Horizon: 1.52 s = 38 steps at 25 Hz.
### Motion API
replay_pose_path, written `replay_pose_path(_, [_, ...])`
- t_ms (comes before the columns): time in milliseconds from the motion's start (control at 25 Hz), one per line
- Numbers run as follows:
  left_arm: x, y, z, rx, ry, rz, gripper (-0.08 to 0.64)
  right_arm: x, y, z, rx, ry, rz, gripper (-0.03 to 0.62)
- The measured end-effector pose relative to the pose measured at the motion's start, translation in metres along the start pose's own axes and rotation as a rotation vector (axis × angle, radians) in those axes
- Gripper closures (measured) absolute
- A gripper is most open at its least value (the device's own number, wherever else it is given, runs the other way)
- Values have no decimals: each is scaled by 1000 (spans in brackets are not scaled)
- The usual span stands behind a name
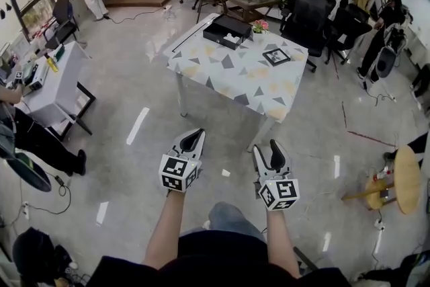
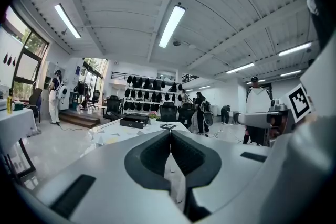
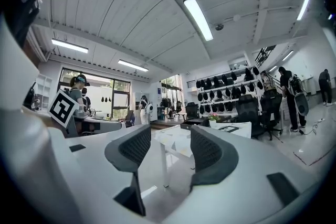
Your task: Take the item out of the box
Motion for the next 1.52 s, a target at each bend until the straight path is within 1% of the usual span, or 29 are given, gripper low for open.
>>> replay_pose_path(160, [11, -8, 0, 0, -3, 3, 540, 12, 8, -1, 7, 0, 8, 371])
replay_pose_path(320, [25, -25, -3, 2, 2, -8, 540, 35, 13, -4, 2, 4, -2, 373])
replay_pose_path(440, [41, -42, -4, 0, 6, -20, 540, 58, 20, -4, -7, 1, -12, 371])
replay_pose_path(560, [68, -63, -5, -2, 11, -31, 540, 91, 34, -2, -12, 0, -20, 371])
replay_pose_path(760, [133, -112, -2, 7, -7, -47, 540, 175, 68, 5, -14, -4, -29, 373])
replay_pose_path(880, [177, -149, -10, 0, -3, -74, 540, 233, 88, 0, -7, -10, -41, 373])
replay_pose_path(1200, [308, -236, -30, -5, -1, -103, 540, 385, 155, -18, -25, -15, -34, 373])
replay_pose_path(1360, [365, -268, -38, 5, -2, -101, 540, 445, 183, -18, -15, -25, -34, 371])
replay_pose_path(1520, [404, -293, -43, 4, -10, -114, 540, 489, 200, -16, 2, -43, -41, 373])
Point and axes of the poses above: the fingertips, and each gripper's own axes: x forward along the fingers, y to its right, z out of its underside, the point moved 3 cm from there along -x, backward along the fingers, and after that the axes turned 3 degrees about y, right-handed, at the moved point
